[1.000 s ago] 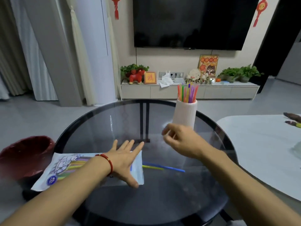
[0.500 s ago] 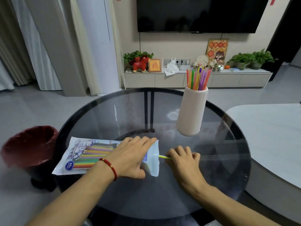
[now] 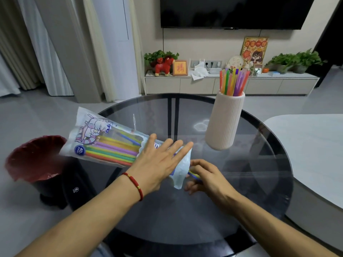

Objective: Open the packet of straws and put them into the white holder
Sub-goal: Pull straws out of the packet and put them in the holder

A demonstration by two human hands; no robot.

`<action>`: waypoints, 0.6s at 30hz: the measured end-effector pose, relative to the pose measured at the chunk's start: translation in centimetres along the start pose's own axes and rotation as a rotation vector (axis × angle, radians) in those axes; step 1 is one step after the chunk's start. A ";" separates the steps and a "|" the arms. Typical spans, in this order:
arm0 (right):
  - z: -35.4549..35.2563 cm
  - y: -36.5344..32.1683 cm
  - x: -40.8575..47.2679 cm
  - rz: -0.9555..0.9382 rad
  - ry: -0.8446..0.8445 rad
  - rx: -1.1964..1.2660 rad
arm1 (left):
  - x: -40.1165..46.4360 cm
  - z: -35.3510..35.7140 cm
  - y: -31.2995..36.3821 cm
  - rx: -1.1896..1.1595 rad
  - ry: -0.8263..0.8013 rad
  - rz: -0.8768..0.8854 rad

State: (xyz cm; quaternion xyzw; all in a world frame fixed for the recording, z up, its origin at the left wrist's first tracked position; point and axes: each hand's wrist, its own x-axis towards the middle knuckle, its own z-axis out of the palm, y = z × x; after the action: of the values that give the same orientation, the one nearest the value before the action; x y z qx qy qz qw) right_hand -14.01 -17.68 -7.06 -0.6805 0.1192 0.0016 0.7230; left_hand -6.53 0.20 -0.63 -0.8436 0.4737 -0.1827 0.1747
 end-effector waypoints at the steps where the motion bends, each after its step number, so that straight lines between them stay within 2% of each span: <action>1: 0.0 -0.1 0.0 -0.006 -0.017 0.008 | -0.1 0.0 0.0 -0.003 0.000 0.002; 5: 0.3 -0.4 -0.4 -0.052 -0.020 -0.030 | -0.5 0.5 0.1 -0.050 -0.011 -0.021; 9: -0.1 -1.0 -0.2 -0.084 0.060 -0.066 | -0.7 1.0 -0.2 -0.065 -0.027 -0.044; 12: -0.7 -1.4 0.0 -0.020 0.138 0.036 | -0.9 1.1 -0.7 -0.063 -0.025 -0.064; 18: 0.9 -0.4 -0.2 0.047 0.064 0.065 | -0.6 0.9 0.8 -0.046 0.025 -0.028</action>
State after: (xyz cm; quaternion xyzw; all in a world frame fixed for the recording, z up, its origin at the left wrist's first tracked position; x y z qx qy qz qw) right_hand -13.94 -16.82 -6.57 -0.6534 0.1582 -0.0071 0.7402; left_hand -6.96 0.46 -1.91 -0.8515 0.4682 -0.1846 0.1469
